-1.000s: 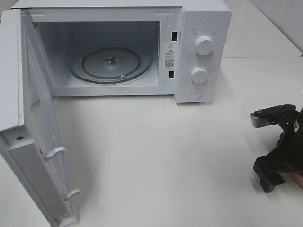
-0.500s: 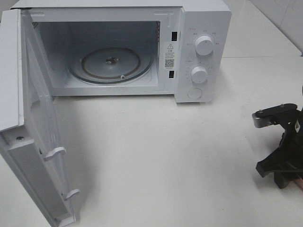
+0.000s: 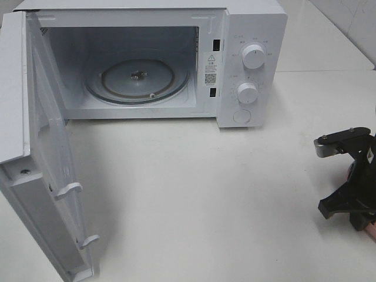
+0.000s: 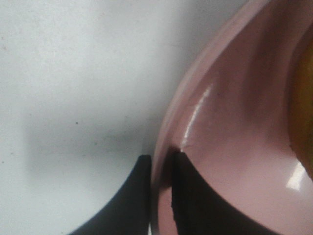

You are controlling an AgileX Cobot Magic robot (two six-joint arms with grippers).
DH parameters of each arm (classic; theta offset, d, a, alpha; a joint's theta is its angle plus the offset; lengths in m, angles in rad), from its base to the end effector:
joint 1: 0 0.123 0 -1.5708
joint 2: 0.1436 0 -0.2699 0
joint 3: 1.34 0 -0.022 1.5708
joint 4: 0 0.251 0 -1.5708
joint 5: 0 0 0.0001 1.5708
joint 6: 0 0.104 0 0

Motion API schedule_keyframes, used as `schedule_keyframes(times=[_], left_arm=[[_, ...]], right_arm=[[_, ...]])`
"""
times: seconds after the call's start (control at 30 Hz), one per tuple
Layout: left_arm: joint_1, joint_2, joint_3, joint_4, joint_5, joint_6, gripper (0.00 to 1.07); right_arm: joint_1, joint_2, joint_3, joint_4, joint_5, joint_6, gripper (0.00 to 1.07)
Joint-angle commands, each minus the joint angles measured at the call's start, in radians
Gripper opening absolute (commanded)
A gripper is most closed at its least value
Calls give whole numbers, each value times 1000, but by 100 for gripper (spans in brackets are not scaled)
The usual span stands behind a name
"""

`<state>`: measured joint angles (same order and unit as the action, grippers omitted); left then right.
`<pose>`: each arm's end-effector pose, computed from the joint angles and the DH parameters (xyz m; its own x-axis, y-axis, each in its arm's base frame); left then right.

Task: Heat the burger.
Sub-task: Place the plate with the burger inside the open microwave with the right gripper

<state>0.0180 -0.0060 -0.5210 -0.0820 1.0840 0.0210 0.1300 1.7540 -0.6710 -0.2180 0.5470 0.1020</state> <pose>0.0177 -0.0072 0.2757 -0.4521 -0.0255 -0.8916 0.0388 0.9981 -0.0482 0.2449 0.0202 0.0767 -0.9767 -0.2128 -0.0289 -0.2082 0.9713 -0.1153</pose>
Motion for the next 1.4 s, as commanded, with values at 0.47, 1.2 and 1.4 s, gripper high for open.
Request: schedule_keyframes(times=[0.47, 1.2, 1.4], left_arm=[[0, -15, 2, -1, -13, 1, 100], [0, -15, 2, -1, -13, 1, 100], [0, -15, 2, -1, -13, 1, 100]], right_arm=[[38, -67, 14, -178, 64, 245, 0], [271, -67, 14, -384, 207, 449, 0], [327, -70, 14, -387, 243, 459, 0]])
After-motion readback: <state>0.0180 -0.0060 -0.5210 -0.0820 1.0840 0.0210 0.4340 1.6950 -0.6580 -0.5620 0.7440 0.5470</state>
